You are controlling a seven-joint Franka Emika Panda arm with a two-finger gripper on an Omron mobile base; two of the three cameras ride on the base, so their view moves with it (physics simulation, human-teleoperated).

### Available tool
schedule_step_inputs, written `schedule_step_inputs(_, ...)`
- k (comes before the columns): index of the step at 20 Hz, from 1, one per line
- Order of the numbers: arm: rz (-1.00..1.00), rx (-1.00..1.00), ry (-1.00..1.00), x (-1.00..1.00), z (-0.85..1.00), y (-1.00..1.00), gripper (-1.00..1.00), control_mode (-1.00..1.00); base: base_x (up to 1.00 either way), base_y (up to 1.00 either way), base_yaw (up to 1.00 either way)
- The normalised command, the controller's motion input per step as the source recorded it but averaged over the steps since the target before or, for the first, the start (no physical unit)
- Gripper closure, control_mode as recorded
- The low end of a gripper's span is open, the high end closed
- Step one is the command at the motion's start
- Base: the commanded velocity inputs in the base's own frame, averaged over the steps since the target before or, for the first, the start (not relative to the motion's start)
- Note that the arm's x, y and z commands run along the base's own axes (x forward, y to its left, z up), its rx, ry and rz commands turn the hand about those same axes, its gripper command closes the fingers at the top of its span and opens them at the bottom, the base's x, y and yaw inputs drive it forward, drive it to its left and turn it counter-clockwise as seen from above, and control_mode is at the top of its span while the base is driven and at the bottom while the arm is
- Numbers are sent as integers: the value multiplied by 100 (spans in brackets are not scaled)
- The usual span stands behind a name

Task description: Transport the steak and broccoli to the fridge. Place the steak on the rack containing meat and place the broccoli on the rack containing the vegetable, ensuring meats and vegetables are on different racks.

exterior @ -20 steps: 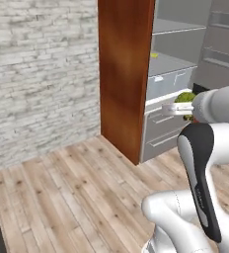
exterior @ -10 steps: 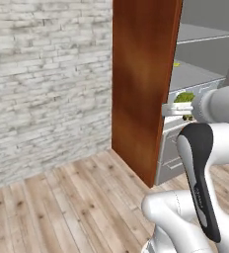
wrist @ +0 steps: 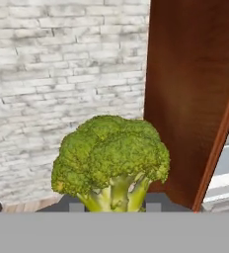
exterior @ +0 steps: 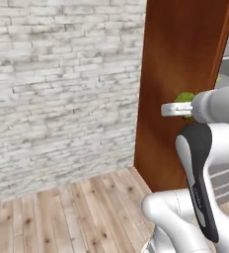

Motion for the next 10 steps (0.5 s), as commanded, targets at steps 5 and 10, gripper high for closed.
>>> schedule_step_inputs(5,0,0,0,0,0,0,100,100,54,-98,45)
schedule_step_inputs(10,0,0,0,0,0,0,100,100,-58,-100,21)
